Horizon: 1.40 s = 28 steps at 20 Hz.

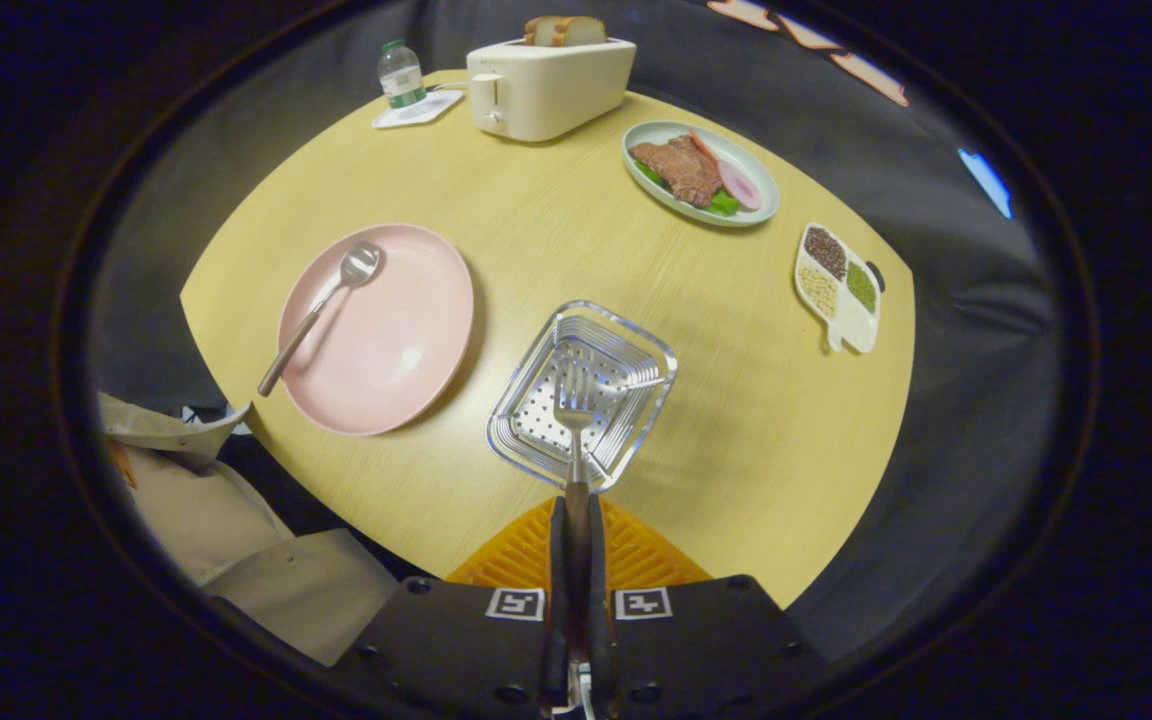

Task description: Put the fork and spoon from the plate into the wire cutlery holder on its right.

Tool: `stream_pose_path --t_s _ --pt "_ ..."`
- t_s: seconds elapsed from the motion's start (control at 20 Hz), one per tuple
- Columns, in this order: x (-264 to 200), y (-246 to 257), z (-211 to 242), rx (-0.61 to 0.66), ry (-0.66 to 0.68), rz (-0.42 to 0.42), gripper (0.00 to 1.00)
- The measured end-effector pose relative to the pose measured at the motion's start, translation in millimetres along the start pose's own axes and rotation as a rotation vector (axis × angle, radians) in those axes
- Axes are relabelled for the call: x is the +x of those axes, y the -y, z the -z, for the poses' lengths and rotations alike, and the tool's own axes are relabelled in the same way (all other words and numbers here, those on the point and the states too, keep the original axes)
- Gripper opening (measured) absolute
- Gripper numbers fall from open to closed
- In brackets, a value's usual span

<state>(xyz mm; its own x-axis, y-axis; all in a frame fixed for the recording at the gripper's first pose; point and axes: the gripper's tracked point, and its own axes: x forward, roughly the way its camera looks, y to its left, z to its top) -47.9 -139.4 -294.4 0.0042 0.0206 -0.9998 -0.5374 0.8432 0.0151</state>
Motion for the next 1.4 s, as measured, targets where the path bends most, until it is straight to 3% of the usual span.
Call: stream_pose_path --t_s 0.35,0.6,0.8,1.0,1.4 --pt "7 3 -12 0.043 -0.006 -0.021 0.15" --pt "-6 2 -27 0.095 0.124 0.013 0.62" --pt "-26 -12 -47 0.246 0.303 0.065 1.00" --pt "-43 -43 -68 0.358 0.506 0.087 1.00" --pt "-57 -109 -94 0.367 0.757 0.209 1.00"
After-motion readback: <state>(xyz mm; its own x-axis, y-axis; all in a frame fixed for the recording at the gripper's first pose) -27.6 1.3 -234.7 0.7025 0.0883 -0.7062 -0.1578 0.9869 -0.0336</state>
